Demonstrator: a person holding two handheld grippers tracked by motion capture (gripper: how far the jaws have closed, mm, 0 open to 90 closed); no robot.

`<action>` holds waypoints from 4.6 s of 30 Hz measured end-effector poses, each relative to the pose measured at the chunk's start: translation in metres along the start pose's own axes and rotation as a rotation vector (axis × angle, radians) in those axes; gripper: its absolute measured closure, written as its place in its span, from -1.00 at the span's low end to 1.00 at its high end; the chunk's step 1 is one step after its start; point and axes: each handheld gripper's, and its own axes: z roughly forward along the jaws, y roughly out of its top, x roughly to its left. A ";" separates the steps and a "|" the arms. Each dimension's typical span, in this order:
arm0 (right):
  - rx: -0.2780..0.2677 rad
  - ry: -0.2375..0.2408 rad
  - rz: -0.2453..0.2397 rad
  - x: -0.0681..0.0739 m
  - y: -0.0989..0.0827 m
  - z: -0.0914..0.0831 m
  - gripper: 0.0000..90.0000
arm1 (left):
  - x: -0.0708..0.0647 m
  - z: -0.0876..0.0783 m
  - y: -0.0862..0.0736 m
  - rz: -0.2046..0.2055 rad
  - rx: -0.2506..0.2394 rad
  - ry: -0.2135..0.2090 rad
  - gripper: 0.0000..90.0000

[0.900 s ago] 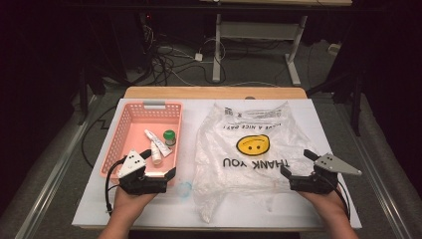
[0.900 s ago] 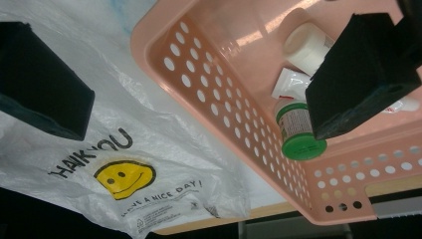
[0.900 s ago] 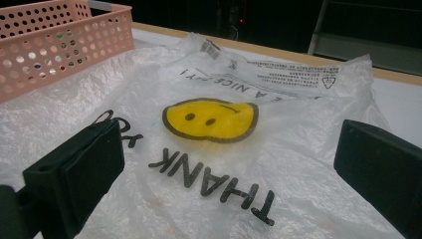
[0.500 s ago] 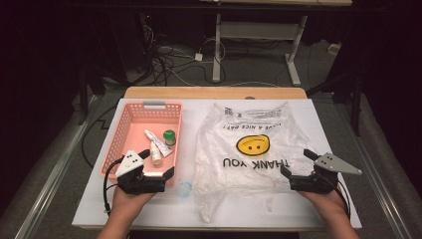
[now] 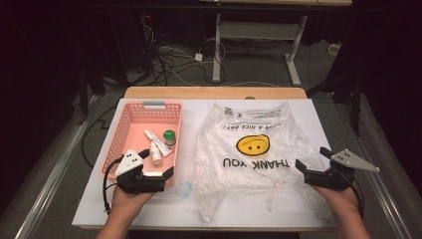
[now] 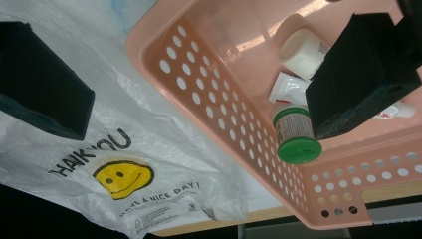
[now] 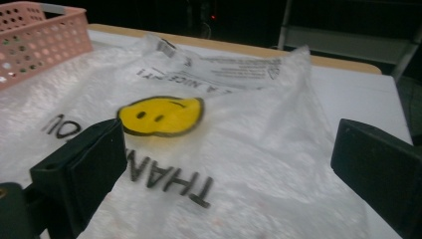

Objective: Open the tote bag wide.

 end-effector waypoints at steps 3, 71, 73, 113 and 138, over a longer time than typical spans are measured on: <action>0.030 -0.038 0.019 -0.015 -0.005 -0.001 -0.88 | 0.000 0.000 0.000 0.002 0.003 -0.001 -1.00; 0.321 0.069 0.028 0.010 -0.060 -0.057 0.58 | -0.003 0.001 0.001 -0.018 0.067 -0.031 -1.00; 0.266 0.063 0.042 0.007 -0.054 -0.062 0.38 | -0.004 0.000 0.000 0.003 0.057 -0.020 -1.00; 0.378 0.061 0.077 -0.081 0.006 0.125 0.07 | -0.002 -0.008 0.000 0.001 0.034 0.014 -1.00; 0.250 -0.165 0.186 -0.131 0.010 0.105 1.00 | -0.005 -0.009 0.002 0.016 0.032 0.007 -1.00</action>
